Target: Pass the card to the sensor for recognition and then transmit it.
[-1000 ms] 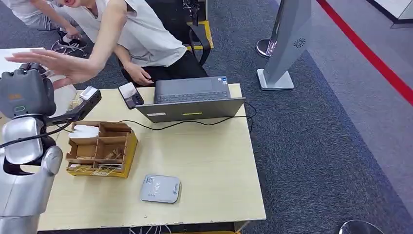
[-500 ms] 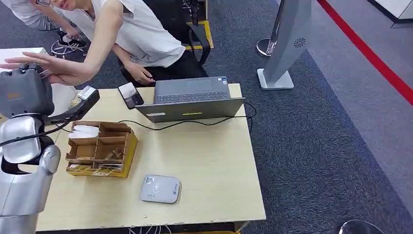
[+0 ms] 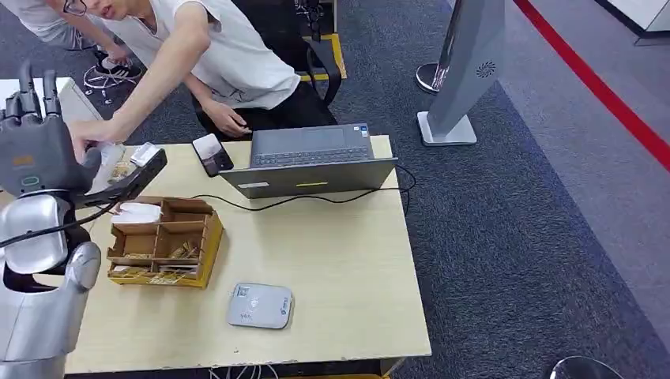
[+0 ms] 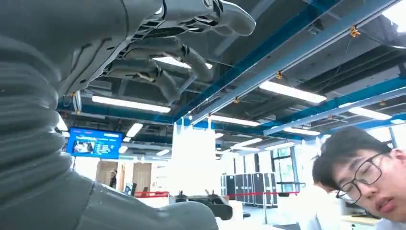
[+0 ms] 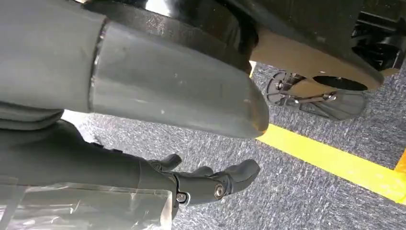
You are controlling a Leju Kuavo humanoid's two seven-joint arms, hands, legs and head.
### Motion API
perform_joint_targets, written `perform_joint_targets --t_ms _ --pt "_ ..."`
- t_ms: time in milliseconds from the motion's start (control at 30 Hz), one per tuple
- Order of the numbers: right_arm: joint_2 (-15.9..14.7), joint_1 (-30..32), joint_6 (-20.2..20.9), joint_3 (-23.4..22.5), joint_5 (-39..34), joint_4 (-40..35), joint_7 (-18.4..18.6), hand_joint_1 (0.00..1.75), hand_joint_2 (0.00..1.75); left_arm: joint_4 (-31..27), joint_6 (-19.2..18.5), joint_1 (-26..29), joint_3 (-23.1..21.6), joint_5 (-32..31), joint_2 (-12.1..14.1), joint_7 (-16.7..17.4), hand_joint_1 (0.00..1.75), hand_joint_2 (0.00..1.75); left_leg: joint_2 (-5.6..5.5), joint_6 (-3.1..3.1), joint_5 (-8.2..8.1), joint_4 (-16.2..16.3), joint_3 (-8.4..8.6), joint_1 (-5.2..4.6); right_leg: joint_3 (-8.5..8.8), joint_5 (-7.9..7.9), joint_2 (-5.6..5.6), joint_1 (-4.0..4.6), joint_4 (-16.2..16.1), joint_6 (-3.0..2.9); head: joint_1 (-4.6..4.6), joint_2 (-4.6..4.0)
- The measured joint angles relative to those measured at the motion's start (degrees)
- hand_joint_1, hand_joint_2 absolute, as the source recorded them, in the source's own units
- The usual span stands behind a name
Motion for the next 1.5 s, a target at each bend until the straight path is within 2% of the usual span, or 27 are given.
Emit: perform_joint_targets --t_ms 100,200,267,367,500,633,900,1500 --pt "0.0 0.0 -0.3 -0.9 0.0 0.0 0.0 0.0 0.0 -3.1 -1.2 2.1 -0.5 0.0 -1.5 -1.3 0.0 1.75 0.0 0.01 -0.02 0.0 0.0 -0.02 0.0 0.0 0.0 -0.01 0.0 0.0 -0.02 0.0" --pt "0.1 0.0 -1.0 -2.5 -0.5 0.0 0.0 0.0 0.0 -7.6 -2.9 6.8 -2.2 0.0 -3.5 -3.4 0.0 1.75 0.02 0.07 -0.08 0.0 -0.01 -0.04 0.0 -0.05 0.01 -0.03 0.0 0.06 0.0 0.0" --pt "0.1 0.0 -1.0 -3.3 -0.5 -0.1 0.0 0.0 0.0 -9.8 -3.3 10.0 -3.6 0.0 -4.3 -3.2 0.0 1.75 0.03 0.1 -0.11 0.0 -0.01 -0.03 -0.01 -0.06 0.02 -0.02 0.0 0.06 0.11 0.0" --pt "0.2 0.1 -1.0 -4.1 -0.4 -0.1 0.0 0.0 0.0 -12.6 -3.3 12.7 -5.0 0.0 -4.8 -2.6 0.0 1.75 0.06 0.08 -0.13 0.0 -0.02 -0.03 -0.04 -0.06 0.06 -0.02 -0.1 0.07 0.11 0.0" --pt "0.3 0.2 -2.1 -6.1 -2.4 -0.2 0.0 0.0 0.0 -15.9 -3.6 18.3 -5.6 0.0 -5.4 -7.3 0.0 1.75 0.11 0.06 -0.16 0.0 0.04 -0.02 -0.01 -0.08 0.15 -0.02 0.0 0.07 0.02 0.0" --pt "0.3 0.5 -2.3 -7.8 -2.4 -0.3 0.0 0.0 0.0 -18.6 -2.7 23.8 -8.4 0.0 -5.1 -6.7 0.0 1.75 0.08 0.06 -0.16 0.0 -0.03 -0.02 -0.06 -0.12 0.12 -0.02 0.0 0.1 0.04 0.0" --pt "0.3 0.6 -2.3 -9.0 -2.4 -0.4 0.0 0.0 0.0 -20.7 -2.7 26.3 -9.9 0.0 -4.7 -6.5 0.0 1.75 0.08 0.06 -0.15 0.0 -0.02 -0.02 -0.04 -0.1 0.1 -0.02 0.0 0.11 0.04 0.0" --pt "0.3 0.6 -2.5 -9.3 -2.4 -0.5 0.0 0.0 0.0 -21.4 -2.7 26.6 -10.2 0.0 -4.5 -6.5 0.0 1.75 0.08 0.06 -0.15 0.0 -0.02 -0.02 -0.03 -0.1 0.1 -0.02 0.0 0.11 0.04 0.0"
